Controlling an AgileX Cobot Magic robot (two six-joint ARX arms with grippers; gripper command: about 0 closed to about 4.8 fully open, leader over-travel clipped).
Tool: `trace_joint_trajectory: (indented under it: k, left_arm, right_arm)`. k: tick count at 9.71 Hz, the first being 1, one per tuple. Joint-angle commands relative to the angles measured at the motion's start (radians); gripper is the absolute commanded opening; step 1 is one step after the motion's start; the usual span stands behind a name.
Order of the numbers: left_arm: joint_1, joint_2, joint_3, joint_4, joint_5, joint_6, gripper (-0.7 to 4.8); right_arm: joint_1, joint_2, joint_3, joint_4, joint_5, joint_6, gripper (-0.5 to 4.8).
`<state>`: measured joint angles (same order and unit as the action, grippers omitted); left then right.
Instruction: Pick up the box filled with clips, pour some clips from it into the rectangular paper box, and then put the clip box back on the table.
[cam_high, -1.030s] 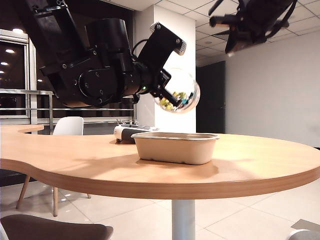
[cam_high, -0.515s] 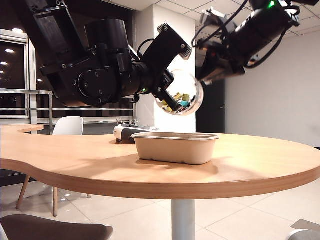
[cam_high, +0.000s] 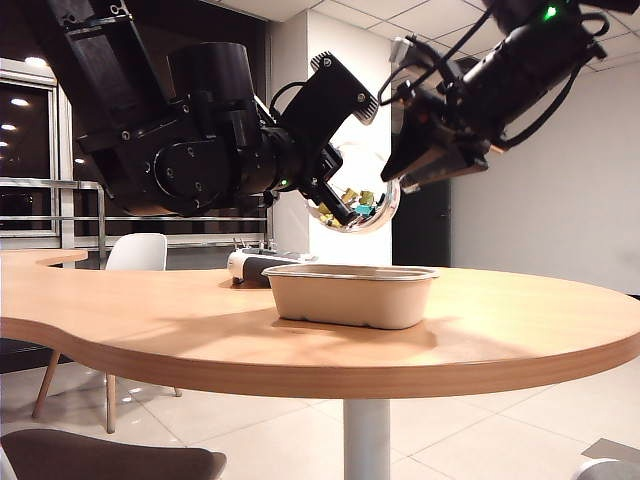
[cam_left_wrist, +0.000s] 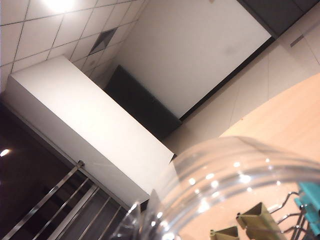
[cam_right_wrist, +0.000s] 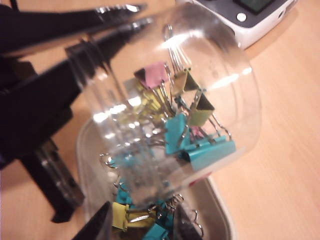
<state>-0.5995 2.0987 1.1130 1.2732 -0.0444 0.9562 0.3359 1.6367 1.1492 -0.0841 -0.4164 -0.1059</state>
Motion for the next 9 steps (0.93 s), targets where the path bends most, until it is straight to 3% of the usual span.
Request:
trace_joint_trajectory:
  k: [1,2,3,5,6,8,9]
  left_arm:
    - [-0.008,-0.003,0.004,0.051,0.000,-0.055,-0.05]
    - [-0.009,-0.003,0.004,0.036,-0.001,-0.055,-0.05]
    - [-0.008,-0.003,0.004,0.034,-0.005,-0.055,-0.05]
    - [-0.006,-0.003,0.004,0.032,-0.023,-0.055,-0.05]
    - [-0.007,-0.003,0.004,0.034,-0.022,-0.057,-0.05]
    - [-0.013,-0.003,0.004,0.034,-0.019,-0.083,-0.05]
    - [-0.017,-0.003,0.004,0.050,-0.014,-0.090,-0.05]
  right_arm:
    - [0.003,0.079,0.002,0.062,-0.011,0.001,0.73]
    - [0.003,0.078,0.002,0.058,-0.092,0.001,0.83]
    - [0.003,0.078,0.002,0.029,-0.126,0.000,1.44]
    - [0.003,0.078,0.002,-0.022,-0.135,-0.003,1.86]
    - [0.003,0.079,0.002,0.022,-0.071,-0.002,1.78]
    - [0.003,0.079,0.002,0.105,-0.047,0.001,1.65]
    - [0.003,0.079,0.002,0.112,0.011,0.000,1.05]
